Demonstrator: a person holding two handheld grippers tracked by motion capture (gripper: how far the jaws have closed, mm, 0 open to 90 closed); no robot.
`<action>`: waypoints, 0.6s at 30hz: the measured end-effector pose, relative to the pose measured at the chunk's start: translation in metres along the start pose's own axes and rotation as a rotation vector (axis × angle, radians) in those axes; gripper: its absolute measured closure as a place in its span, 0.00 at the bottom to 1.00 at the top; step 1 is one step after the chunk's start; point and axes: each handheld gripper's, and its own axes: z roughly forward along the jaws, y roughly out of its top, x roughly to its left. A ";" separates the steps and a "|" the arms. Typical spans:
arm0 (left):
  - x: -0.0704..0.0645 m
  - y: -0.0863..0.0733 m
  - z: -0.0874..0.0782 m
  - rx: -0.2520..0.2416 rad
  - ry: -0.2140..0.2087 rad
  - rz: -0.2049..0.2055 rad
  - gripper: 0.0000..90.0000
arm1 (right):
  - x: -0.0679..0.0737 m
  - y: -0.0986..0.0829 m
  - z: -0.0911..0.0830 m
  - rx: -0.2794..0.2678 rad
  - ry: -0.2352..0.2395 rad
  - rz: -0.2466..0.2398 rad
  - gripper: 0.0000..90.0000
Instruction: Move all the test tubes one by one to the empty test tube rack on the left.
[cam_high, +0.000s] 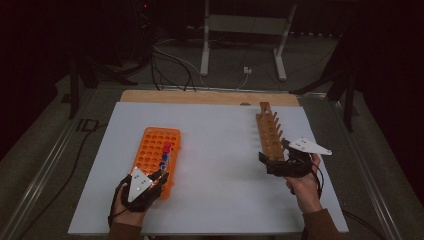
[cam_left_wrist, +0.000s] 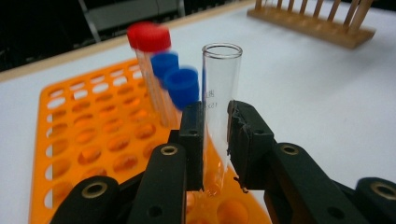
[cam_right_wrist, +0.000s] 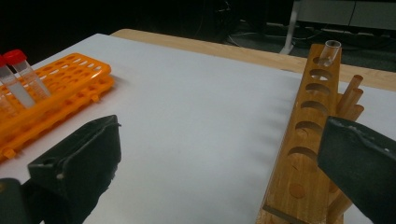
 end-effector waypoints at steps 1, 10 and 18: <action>0.000 0.000 0.001 0.010 0.001 -0.003 0.85 | 0.000 0.000 0.000 0.000 0.000 0.000 0.00; 0.003 -0.004 0.004 0.089 -0.016 -0.036 0.85 | 0.000 -0.001 0.001 0.004 0.007 -0.002 0.00; 0.006 -0.006 0.004 0.118 -0.023 -0.058 0.85 | 0.001 -0.002 0.003 0.009 0.011 -0.004 0.00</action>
